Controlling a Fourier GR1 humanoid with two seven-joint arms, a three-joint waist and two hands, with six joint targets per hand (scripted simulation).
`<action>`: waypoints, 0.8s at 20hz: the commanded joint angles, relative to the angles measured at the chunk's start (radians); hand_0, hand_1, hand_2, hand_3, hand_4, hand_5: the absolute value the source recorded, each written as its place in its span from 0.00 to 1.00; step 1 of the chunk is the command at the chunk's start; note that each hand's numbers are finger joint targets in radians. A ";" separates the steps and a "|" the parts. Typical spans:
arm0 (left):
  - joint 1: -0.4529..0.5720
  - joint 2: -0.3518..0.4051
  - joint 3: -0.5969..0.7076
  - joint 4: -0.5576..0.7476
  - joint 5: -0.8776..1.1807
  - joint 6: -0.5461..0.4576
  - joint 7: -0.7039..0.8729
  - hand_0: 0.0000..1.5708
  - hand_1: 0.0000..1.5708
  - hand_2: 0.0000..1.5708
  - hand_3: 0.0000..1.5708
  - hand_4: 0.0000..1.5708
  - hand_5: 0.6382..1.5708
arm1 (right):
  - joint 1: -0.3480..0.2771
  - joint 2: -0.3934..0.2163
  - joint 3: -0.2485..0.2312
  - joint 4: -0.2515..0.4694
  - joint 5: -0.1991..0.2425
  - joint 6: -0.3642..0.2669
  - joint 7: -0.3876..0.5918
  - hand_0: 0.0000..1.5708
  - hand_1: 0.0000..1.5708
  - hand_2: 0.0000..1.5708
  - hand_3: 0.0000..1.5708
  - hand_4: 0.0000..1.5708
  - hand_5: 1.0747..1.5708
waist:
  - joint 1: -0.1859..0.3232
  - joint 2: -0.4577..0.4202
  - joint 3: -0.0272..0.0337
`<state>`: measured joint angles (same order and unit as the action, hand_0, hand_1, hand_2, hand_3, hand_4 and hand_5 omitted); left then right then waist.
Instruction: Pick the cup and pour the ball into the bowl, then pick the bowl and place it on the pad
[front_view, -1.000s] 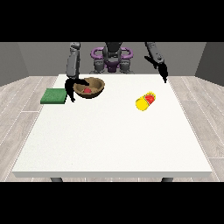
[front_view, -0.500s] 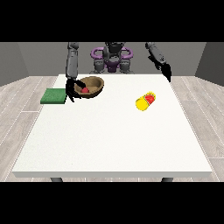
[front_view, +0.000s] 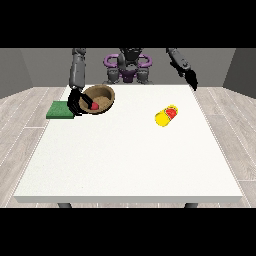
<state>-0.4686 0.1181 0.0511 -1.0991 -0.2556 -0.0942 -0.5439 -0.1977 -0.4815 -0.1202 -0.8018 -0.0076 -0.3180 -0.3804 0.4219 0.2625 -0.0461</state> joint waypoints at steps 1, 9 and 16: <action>-0.015 0.018 0.021 0.026 0.020 -0.027 0.036 0.00 0.00 0.00 0.00 0.00 0.08 | 0.047 -0.076 0.047 0.034 0.052 0.019 0.243 1.00 1.00 1.00 1.00 0.78 1.00 | -0.008 -0.045 0.0385; 0.097 -0.018 0.065 0.150 0.024 0.050 0.005 0.00 0.00 0.00 0.00 0.00 0.10 | 0.035 -0.467 0.170 -0.167 0.197 0.284 0.467 1.00 1.00 1.00 1.00 1.00 0.97 | -0.166 -0.222 0.0371; 0.111 0.092 0.149 0.211 0.062 0.026 -0.078 0.00 0.00 0.00 0.00 0.00 0.09 | -0.179 -0.487 0.175 -0.299 0.223 0.444 0.674 1.00 1.00 1.00 1.00 1.00 0.97 | -0.229 -0.184 0.0451</action>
<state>-0.3842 0.1523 0.1583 -0.9133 -0.2121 -0.0559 -0.5898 -0.3146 -0.9415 0.0529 -1.0594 0.1931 0.0465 0.2260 0.2354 0.0858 -0.0042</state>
